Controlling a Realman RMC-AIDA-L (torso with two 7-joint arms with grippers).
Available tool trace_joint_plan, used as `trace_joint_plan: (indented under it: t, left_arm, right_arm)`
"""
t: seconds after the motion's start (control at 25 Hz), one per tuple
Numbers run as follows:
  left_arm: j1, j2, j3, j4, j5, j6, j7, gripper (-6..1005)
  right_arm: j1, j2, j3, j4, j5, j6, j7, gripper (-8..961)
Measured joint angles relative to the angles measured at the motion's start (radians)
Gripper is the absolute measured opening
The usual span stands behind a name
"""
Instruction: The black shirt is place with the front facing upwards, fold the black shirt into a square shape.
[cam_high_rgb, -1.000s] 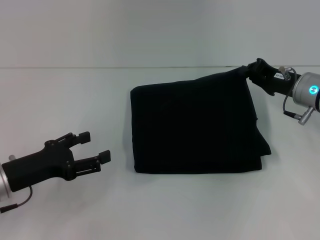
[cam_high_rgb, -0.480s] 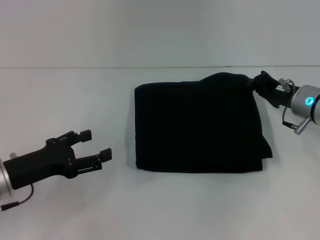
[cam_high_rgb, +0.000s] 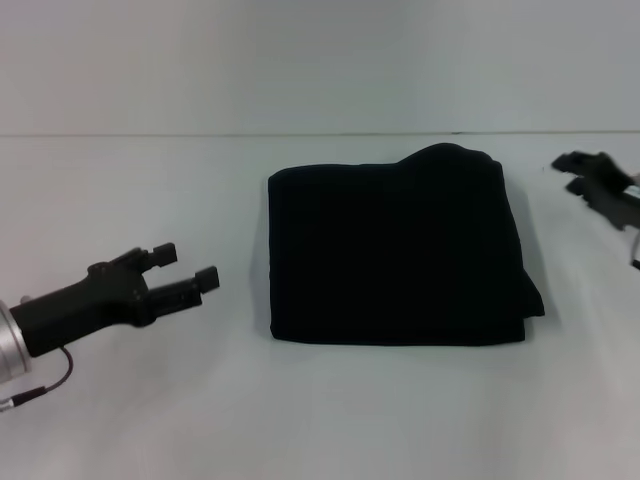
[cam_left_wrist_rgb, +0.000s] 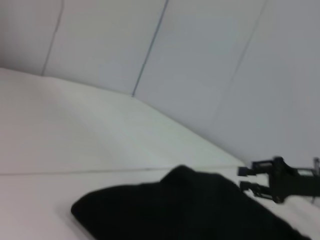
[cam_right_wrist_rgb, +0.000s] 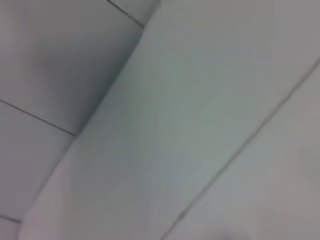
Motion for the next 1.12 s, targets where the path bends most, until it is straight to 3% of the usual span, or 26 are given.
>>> trace_joint_plan:
  t: [0.08, 0.24, 0.32, 0.44, 0.6, 0.72, 0.84, 0.92, 1.12]
  left_arm:
    - [-0.012, 0.0, -0.001, -0.022, -0.051, -0.008, -0.041, 913]
    - [-0.049, 0.01, 0.003, -0.045, -0.067, -0.018, -0.151, 908]
    - [-0.075, 0.021, 0.01, -0.058, -0.055, -0.029, -0.248, 906]
    - [-0.117, 0.051, 0.022, -0.09, -0.035, -0.053, -0.443, 902]
    - [-0.176, 0.102, 0.088, -0.139, 0.038, -0.149, -0.797, 898]
    - [-0.206, 0.118, 0.154, -0.158, 0.09, -0.202, -0.978, 894]
    - [-0.215, 0.114, 0.17, -0.16, 0.103, -0.213, -1.036, 890]
    - [-0.22, 0.106, 0.172, -0.16, 0.104, -0.222, -1.05, 888]
    - [-0.241, 0.077, 0.182, -0.17, 0.111, -0.274, -1.059, 882]
  right_arm:
    - [-0.041, -0.006, 0.024, -0.034, 0.022, -0.083, -0.083, 323]
    - [-0.096, -0.058, 0.037, -0.054, 0.03, -0.322, -0.332, 445]
    - [-0.114, -0.084, 0.025, -0.053, 0.002, -0.448, -0.479, 506]
    - [-0.139, -0.095, 0.018, -0.061, -0.082, -0.589, -0.678, 610]
    - [-0.183, -0.077, 0.02, -0.066, -0.173, -0.687, -0.93, 784]
    - [-0.219, -0.049, 0.018, -0.066, -0.2, -0.701, -1.067, 865]
    - [-0.254, -0.02, 0.022, -0.063, -0.224, -0.701, -1.173, 945]
    - [-0.275, -0.005, 0.024, -0.058, -0.229, -0.698, -1.234, 945]
    - [-0.309, 0.013, 0.025, -0.045, -0.23, -0.696, -1.304, 944]
